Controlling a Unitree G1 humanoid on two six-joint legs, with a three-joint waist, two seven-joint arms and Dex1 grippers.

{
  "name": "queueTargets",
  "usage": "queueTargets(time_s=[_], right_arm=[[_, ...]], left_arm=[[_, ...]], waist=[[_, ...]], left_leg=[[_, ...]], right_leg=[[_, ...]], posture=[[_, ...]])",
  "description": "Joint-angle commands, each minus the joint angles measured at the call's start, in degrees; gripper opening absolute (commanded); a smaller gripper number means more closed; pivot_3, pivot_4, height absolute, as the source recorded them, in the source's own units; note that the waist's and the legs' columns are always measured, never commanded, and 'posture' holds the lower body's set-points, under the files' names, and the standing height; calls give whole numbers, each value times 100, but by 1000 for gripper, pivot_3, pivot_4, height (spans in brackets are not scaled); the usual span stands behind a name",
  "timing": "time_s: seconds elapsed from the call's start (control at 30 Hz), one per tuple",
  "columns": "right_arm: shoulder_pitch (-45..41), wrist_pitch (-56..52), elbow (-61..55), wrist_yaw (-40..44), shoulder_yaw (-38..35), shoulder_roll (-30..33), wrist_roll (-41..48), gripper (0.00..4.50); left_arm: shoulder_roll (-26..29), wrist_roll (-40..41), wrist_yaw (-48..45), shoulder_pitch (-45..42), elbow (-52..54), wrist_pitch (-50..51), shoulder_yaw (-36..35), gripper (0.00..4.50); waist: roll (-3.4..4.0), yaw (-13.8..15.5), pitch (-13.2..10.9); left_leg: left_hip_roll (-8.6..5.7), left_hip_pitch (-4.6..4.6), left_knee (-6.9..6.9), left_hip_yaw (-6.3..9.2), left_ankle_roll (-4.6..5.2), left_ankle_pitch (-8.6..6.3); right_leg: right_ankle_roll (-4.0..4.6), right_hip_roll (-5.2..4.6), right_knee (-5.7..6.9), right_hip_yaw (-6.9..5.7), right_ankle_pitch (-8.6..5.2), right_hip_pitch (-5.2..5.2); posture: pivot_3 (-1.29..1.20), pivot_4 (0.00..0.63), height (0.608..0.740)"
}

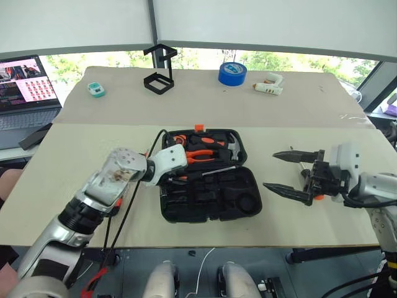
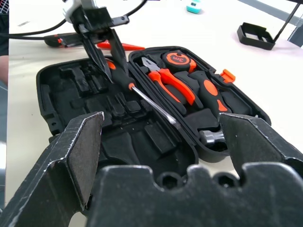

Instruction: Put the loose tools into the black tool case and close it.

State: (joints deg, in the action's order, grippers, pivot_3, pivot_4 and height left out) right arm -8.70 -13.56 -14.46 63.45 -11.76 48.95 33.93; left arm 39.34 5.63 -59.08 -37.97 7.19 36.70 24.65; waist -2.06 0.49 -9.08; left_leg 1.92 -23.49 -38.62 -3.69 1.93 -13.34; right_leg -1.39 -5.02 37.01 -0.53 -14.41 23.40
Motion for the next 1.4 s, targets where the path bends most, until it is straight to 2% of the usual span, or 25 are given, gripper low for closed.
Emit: queueTargets(time_s=[0.03, 0.3, 0.37, 0.43, 0.47, 0.6, 0.63, 0.77, 0.87, 1.13, 1.4], right_arm=[[8, -129, -248, -94, -88, -6, 53, 4500], [287, -299, -417, -160, -162, 17, 54, 4500], [338, -349, -462, -158, -172, 11, 101, 4500], [411, -417, -517, -129, -187, 8, 171, 4500], [446, -443, -538, -118, -196, 9, 198, 4500], [595, -610, -601, -118, -267, 20, 349, 4500], [634, -668, -619, -120, -296, 28, 390, 4500], [743, -663, -565, -101, -372, 17, 375, 4500], [845, -595, -514, -124, -399, -64, 340, 4500], [984, -570, -504, -153, -491, -150, 299, 4500], [1204, -640, -644, -233, -552, -183, 355, 4500]], left_arm=[[-3, -390, 26, -234, -50, -50, 212, 847], [-190, -867, 41, -452, -494, -468, 408, 847], [-232, -742, -96, -439, -460, -439, 340, 847], [-333, -548, -134, -405, -336, -490, 154, 1878], [-389, -468, -129, -386, -276, -518, 56, 2094], [-759, 93, 41, -333, 68, -139, -522, 3542], [-781, 154, 52, -309, 141, -96, -590, 3778], [-781, 216, 201, -76, 113, -207, -780, 3778], [-998, 293, 472, 214, -232, -431, -998, 3055], [-1174, 133, 624, 511, -501, -390, -728, 44], [-1339, -83, 702, 644, -780, -350, -331, 44]], waist=[[0, 12, 0], [0, 28, 0], [0, 29, 0], [0, 36, 0], [0, 44, 0], [0, 63, 0], [0, 55, 0], [1, 20, 1], [3, 5, 2], [3, 37, 2], [10, 78, 7]], left_leg=[[1, -2, -5, 1, 2, -1], [-5, -10, -22, 7, 6, -4], [-6, -8, -24, 7, 7, -4], [-6, -7, -26, 9, 7, -4], [-6, -9, -27, 11, 7, -4], [-5, -16, -36, 17, 9, -5], [-5, -16, -36, 17, 10, -6], [-5, -14, -33, 18, 14, -8], [-7, -1, -29, 16, 15, -8], [-8, -5, -33, 17, 15, -8], [-8, 14, -33, 18, 15, -9]], right_leg=[[-1, 0, 0, -2, 0, -1], [-7, -8, 0, -8, 1, -6], [-8, -9, 0, -8, 1, -9], [-9, -9, 1, -9, 2, -11], [-10, -9, 1, -11, 2, -11], [-15, -16, 1, -15, 4, -14], [-16, -17, 0, -14, 4, -14], [-19, -16, 0, -13, 3, -14], [-18, -15, 0, -5, 3, -18], [-20, -21, 0, -9, 4, -21], [-21, -23, -1, -10, 4, -40]], posture=[[0, 150, 740], [0, 150, 740], [0, 150, 740], [0, 150, 740], [0, 150, 740], [0, 150, 740], [0, 150, 740], [0, 150, 740], [0, 150, 740], [0, 150, 740], [0, 150, 740]])
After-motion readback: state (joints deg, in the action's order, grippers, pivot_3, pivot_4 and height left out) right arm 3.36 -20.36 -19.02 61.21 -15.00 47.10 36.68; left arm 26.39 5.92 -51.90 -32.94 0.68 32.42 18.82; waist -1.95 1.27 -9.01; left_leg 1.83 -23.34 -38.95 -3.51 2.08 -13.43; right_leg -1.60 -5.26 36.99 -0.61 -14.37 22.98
